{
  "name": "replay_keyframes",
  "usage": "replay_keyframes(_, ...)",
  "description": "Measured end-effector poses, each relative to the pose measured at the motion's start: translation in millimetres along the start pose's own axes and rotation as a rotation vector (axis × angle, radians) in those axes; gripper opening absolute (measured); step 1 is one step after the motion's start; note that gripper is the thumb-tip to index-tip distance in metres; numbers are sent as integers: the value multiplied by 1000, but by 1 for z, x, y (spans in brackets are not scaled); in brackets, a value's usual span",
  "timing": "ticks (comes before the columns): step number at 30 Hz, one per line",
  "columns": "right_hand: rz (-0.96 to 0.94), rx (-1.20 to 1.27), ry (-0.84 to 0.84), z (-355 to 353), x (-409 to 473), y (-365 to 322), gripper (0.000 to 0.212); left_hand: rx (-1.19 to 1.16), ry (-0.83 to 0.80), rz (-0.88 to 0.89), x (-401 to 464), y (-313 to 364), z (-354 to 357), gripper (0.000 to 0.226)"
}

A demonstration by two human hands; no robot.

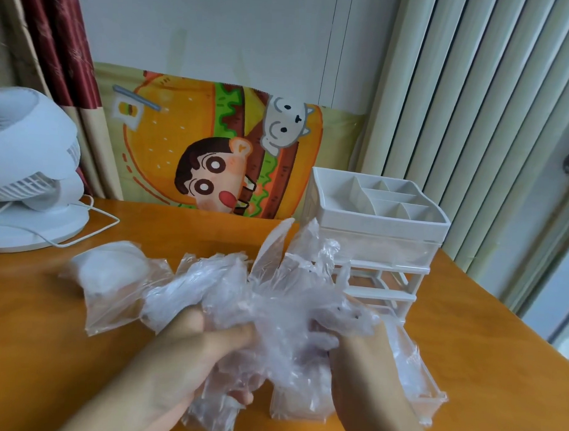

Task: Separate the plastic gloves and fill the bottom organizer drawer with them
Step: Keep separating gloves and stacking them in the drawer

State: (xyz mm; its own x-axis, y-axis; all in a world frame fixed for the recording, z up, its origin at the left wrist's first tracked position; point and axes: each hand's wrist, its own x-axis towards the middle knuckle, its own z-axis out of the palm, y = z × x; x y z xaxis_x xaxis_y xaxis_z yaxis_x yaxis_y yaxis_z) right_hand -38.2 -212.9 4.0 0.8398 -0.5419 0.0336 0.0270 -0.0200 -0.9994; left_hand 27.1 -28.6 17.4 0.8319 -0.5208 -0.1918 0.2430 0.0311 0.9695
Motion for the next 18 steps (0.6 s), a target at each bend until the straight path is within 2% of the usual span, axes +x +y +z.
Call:
replay_keyframes(2, 19, -88, -59, 0, -3, -10, 16, 71, -98, 33, -3, 2, 0, 27)
replay_keyframes(4, -11, -42, -128, 0, -5, -14, 5, 189, -111, 100, -3, 2, -3, 19)
replay_keyframes(5, -21, -30, -154, -2, -6, -14, 19, 246, -112, 127, -1, 1, -5, 18)
replay_keyframes(7, 4, -33, -128, -4, -7, -11, 42, 359, -85, 155, -1, 2, -5, 21)
replay_keyframes(8, 21, -25, -86, -2, -5, -9, 41, 416, -68, 161, -1, 2, -5, 23)
replay_keyframes(11, 17, 45, 6, -4, -2, -9, 18, 501, -118, 168, -1, 1, -8, 31)
replay_keyframes(15, 12, 136, 108, -7, 2, -8, 13, 494, -292, 99, -1, 4, -12, 23)
replay_keyframes(18, 13, 133, 147, -9, 4, -8, 11, 430, -391, 58, -2, 8, -16, 29)
